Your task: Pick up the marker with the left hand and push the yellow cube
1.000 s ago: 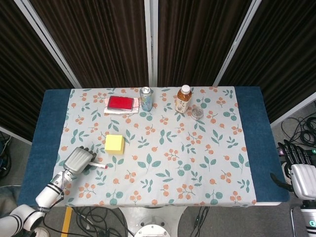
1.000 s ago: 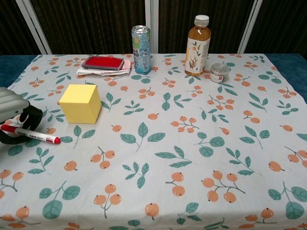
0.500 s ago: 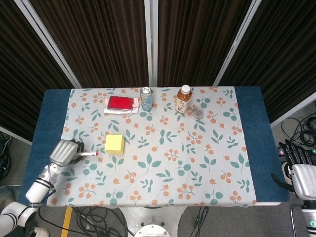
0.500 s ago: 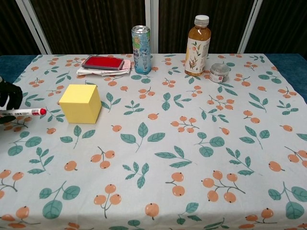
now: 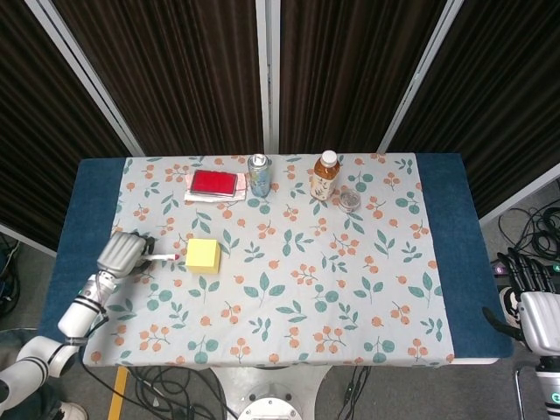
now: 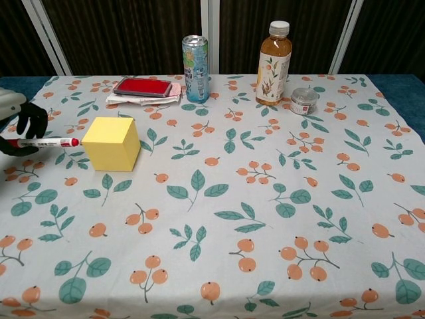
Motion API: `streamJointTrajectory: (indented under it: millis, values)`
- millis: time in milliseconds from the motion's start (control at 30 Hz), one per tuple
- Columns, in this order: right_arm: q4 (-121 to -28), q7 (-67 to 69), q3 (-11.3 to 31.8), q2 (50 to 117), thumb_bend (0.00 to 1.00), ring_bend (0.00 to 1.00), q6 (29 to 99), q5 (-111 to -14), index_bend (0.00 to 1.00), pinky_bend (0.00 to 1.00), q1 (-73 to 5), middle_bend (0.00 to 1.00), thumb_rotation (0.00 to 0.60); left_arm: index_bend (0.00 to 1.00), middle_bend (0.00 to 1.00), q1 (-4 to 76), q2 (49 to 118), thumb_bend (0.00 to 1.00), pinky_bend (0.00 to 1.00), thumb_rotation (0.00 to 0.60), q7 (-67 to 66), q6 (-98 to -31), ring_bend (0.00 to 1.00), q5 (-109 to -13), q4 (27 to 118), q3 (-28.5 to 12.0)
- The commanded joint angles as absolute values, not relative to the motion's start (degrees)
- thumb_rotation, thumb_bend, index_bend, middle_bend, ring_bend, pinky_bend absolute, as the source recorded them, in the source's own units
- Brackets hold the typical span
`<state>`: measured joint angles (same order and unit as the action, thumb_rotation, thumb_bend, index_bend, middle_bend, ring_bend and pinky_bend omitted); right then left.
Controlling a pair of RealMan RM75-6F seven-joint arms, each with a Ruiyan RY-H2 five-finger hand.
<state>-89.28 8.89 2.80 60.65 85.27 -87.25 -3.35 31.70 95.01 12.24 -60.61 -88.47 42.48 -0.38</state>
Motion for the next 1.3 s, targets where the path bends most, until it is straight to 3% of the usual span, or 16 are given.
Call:
streamJointTrajectory:
  millis: [33,600,1300]
  values:
    - [-89.22,8.94,2.78,60.68,0.15,0.00,85.17,-87.26,0.00,0.00,-3.38,0.00,0.600,0.72,0.74,32.99,95.71,0.47,0.73,0.600,11.87,-60.00,0.57,-89.40,41.80,-0.01]
    - [-89.24,9.03,2.62,60.42,0.15,0.00,85.96,-87.27,0.00,0.00,-2.65,0.00,0.600,0.72,0.74,38.93,97.40,0.47,0.73,0.600,7.00,-56.58,0.57,-90.20,45.03,-0.62]
    - [-88.79,9.75,2.64,60.42,0.15,0.00,85.94,-87.11,0.00,0.00,-2.37,0.00,0.600,0.72,0.74,46.31,100.20,0.47,0.73,0.600,-4.10,-48.68,0.57,-83.02,51.56,-6.87]
